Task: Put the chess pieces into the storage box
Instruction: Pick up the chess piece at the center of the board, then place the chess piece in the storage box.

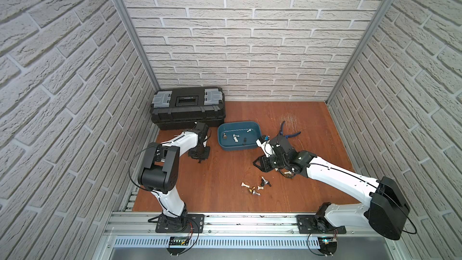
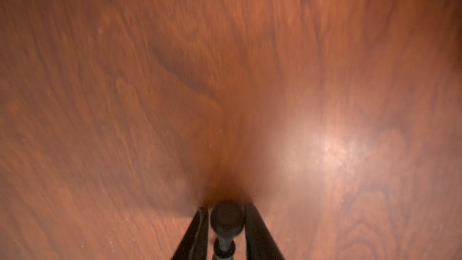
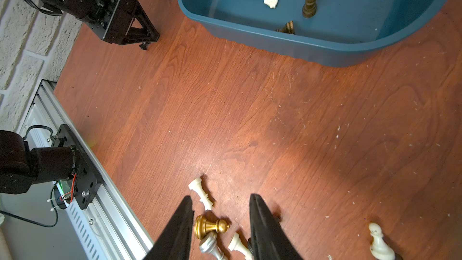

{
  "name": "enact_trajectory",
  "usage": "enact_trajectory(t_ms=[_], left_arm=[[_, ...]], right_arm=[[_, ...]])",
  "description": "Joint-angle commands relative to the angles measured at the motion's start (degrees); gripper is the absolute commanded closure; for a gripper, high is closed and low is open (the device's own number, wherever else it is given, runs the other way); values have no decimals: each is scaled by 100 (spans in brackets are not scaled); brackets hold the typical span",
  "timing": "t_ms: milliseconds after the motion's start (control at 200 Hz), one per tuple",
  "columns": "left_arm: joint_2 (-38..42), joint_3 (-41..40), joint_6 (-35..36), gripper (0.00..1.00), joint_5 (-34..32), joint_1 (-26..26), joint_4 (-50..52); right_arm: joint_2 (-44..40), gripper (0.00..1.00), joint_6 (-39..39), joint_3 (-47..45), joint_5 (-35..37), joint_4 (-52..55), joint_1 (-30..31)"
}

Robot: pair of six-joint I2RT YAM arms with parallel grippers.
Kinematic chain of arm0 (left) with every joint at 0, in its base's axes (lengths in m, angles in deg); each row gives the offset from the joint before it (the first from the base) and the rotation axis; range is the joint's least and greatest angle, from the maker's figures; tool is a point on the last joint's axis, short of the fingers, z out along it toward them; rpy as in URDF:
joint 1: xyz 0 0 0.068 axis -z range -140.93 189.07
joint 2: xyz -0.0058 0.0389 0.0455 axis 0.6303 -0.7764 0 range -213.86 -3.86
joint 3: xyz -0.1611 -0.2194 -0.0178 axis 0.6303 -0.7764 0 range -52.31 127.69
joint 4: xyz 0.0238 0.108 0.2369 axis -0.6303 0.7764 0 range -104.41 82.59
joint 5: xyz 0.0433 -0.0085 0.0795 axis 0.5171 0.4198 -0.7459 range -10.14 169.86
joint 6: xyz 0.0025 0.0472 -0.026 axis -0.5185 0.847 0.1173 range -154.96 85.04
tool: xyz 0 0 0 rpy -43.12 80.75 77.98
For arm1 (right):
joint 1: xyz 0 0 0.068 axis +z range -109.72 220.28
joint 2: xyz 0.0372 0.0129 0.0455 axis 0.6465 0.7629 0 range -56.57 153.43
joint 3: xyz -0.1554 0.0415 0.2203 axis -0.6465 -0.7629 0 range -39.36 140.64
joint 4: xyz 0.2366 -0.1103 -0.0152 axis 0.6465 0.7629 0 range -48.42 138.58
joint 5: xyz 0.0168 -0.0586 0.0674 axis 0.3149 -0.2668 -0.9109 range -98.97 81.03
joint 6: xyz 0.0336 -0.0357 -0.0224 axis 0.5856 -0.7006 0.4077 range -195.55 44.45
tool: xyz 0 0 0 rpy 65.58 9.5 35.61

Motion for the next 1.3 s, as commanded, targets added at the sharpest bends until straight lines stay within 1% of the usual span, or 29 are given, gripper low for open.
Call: enact_trajectory(t_ms=[0,170,375,570,685,765,845,1015,1115,1205,1295], left_arm=[[-81,-91,-33,78,-16,-8,103],[9,-73,-169,89,132,59,32],[632,19,-364,91,120,235,48],[1242,684,-507,92,116,473,409],[1275,1248,-571,92,119,738,513],[1042,1691,-596,93,161,939,465],[613,2227,-636,93,202,1140,442],[-689,3493,-797,93,136,1594,390],[-1356,4185,-712,93,-123,1914,458],[-1926,4724,-822,93,-105,1996,560],[-2360,4969,-1005,94,41,2029,434]], right_arm=[[-135,59,77,-72,33,-143,46],[-150,59,59,-29,81,-138,45],[-273,59,-18,63,252,-28,46],[-619,59,-19,-27,446,8,47],[-968,59,-2,-154,674,33,53],[-1197,59,24,-283,852,26,42],[-1418,59,55,-420,966,-1,46],[-1734,58,63,-613,1138,-4,42],[-1815,58,22,-574,1158,141,46],[-2010,58,-3,-596,1264,200,46],[-2224,58,2,-747,1429,119,38]])
